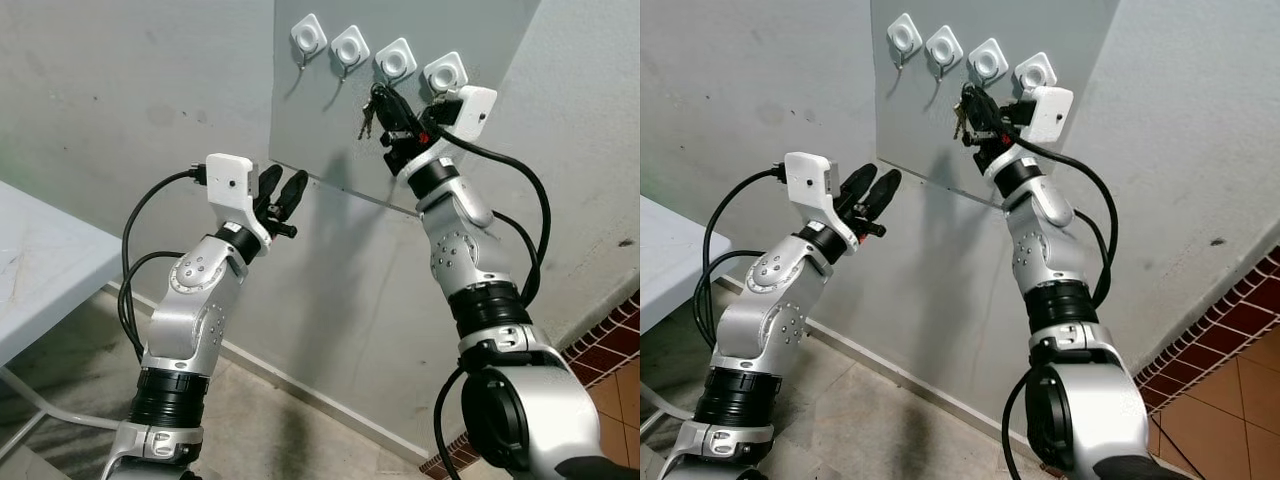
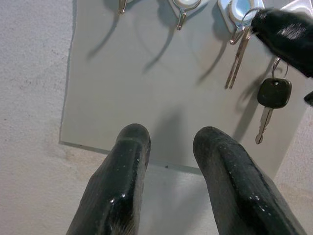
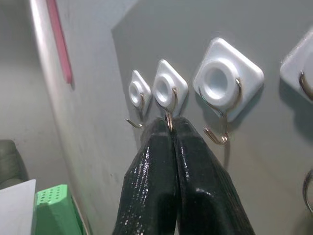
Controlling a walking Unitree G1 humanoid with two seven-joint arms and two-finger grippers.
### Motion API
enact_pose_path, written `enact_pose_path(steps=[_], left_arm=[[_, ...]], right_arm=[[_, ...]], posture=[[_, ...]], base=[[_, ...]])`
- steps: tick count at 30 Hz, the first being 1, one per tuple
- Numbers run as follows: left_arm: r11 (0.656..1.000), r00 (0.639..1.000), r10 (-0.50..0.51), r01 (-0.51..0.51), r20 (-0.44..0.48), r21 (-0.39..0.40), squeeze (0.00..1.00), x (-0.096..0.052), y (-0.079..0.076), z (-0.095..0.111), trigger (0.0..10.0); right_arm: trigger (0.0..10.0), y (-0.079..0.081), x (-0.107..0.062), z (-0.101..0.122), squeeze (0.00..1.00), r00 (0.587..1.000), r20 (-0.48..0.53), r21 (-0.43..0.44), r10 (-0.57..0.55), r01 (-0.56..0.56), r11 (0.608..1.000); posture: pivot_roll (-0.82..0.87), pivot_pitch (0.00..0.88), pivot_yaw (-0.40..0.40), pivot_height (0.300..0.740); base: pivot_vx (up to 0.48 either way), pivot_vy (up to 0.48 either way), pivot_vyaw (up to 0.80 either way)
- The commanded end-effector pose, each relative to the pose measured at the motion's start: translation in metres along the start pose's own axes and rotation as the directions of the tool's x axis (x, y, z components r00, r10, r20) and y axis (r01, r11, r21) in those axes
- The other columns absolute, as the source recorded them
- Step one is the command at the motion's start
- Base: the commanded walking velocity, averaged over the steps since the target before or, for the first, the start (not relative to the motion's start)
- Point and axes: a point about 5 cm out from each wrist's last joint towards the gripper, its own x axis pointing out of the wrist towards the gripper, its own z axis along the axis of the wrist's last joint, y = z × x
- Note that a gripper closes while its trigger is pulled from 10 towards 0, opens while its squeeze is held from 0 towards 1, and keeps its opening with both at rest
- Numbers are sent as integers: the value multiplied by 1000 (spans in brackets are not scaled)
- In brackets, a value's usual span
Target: Hang keys on a hook
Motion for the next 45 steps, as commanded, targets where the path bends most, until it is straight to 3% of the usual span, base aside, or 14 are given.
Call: enact_pose_path(steps=[1,15,25,33,45], left_arm=[[1000,999,-28,28,22,5,0,3,-6,8,10000],[1000,999,-24,24,25,1,0,3,-6,9,10000],[1000,999,-23,23,28,-1,0,4,-6,9,10000],[1000,999,-24,24,32,0,0,4,-6,11,10000],[1000,999,-22,22,36,-2,0,4,-5,12,10000]], right_arm=[[10000,0,5,6,0,1000,13,13,-9,9,1000],[10000,-2,12,6,0,999,-9,50,-49,49,998],[10000,-6,12,8,0,998,13,135,-59,57,989],[10000,-6,9,8,0,998,50,278,-30,15,961],[10000,-8,7,5,0,997,69,470,-29,-7,883]], posture=[[194,0,-110,736],[197,0,-111,736],[199,0,-112,736],[198,0,-110,736],[200,0,-108,736]], base=[[0,0,0],[0,0,0],[0,0,0],[0,0,0],[0,0,0]])
